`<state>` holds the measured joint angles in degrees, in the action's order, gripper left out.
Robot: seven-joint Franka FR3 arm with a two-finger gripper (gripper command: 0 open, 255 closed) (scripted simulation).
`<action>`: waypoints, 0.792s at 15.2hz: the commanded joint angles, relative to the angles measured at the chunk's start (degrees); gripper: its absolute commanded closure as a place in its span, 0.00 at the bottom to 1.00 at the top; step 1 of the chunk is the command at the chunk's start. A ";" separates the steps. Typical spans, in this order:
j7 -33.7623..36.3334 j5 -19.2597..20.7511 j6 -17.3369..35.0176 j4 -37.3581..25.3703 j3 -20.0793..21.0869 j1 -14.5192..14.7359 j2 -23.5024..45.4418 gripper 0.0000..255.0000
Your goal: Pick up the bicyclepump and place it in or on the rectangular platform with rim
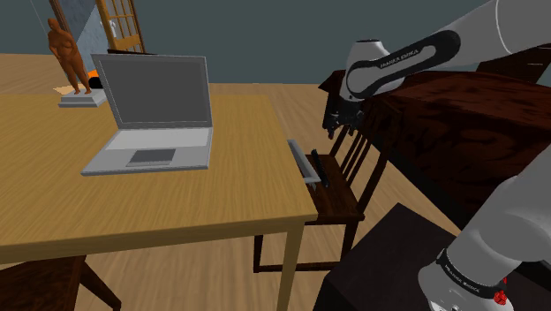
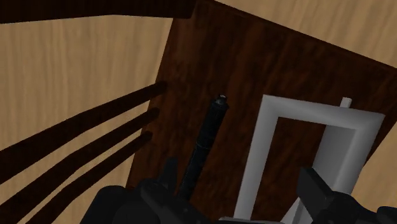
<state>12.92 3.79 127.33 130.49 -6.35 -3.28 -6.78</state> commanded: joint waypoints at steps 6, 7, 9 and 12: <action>2.04 -2.22 6.10 -7.18 -1.15 -1.20 15.18 0.00; 2.25 -2.65 6.72 -8.48 -1.27 -1.42 17.38 0.00; 2.65 -3.53 7.78 -11.27 -1.45 -1.92 21.79 0.00; 3.22 -4.89 8.90 -15.90 -1.60 -2.81 28.40 0.00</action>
<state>15.96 -0.60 135.87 116.43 -7.88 -5.76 19.17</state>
